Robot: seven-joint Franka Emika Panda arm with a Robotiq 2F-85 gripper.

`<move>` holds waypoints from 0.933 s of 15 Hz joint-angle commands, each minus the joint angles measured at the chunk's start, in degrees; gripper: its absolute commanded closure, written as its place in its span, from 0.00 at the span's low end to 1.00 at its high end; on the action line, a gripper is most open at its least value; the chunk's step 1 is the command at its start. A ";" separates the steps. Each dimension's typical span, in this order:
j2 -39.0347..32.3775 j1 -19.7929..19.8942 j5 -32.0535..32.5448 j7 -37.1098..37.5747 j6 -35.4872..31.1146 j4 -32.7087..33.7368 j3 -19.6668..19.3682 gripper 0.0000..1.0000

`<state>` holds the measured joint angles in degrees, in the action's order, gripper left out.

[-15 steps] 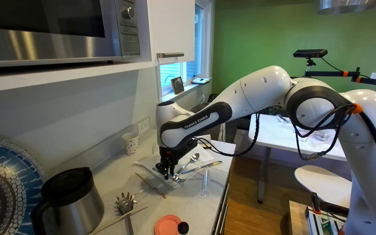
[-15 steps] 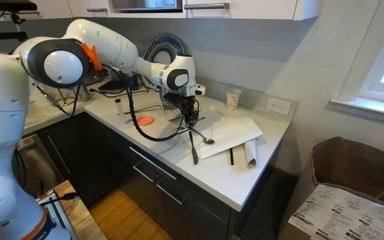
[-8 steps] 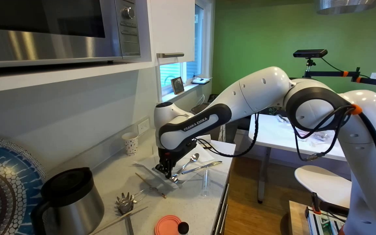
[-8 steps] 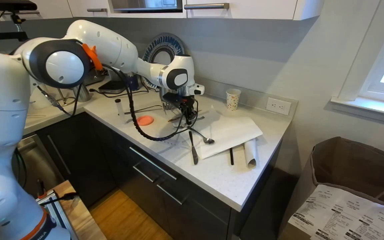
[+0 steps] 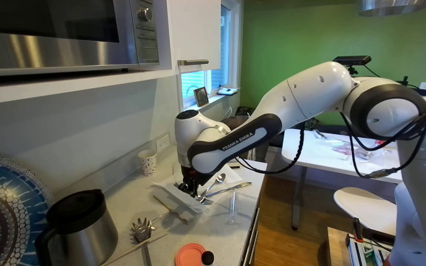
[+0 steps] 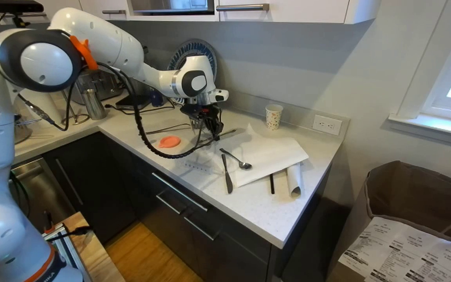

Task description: Pick up the silver fork from the white kitchen paper on the kitchen counter and put it on the pink lunch box lid

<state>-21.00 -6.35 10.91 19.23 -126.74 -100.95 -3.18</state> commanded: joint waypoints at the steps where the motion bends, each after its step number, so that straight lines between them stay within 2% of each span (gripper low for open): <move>1: 9.03 -1.89 5.08 0.18 -1.91 -10.75 0.58 0.98; 4: 12.87 -2.14 6.68 -3.02 -2.14 -15.08 2.93 0.98; 9: 17.16 -1.51 7.82 -15.59 -1.50 -20.43 6.54 0.98; 10: 14.12 -1.53 6.92 -11.12 -0.08 -16.32 6.38 0.91; 14: 15.69 -1.41 6.91 -14.74 -0.09 -18.28 6.89 0.91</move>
<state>-5.30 -8.47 17.78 4.45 -126.97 -119.33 2.96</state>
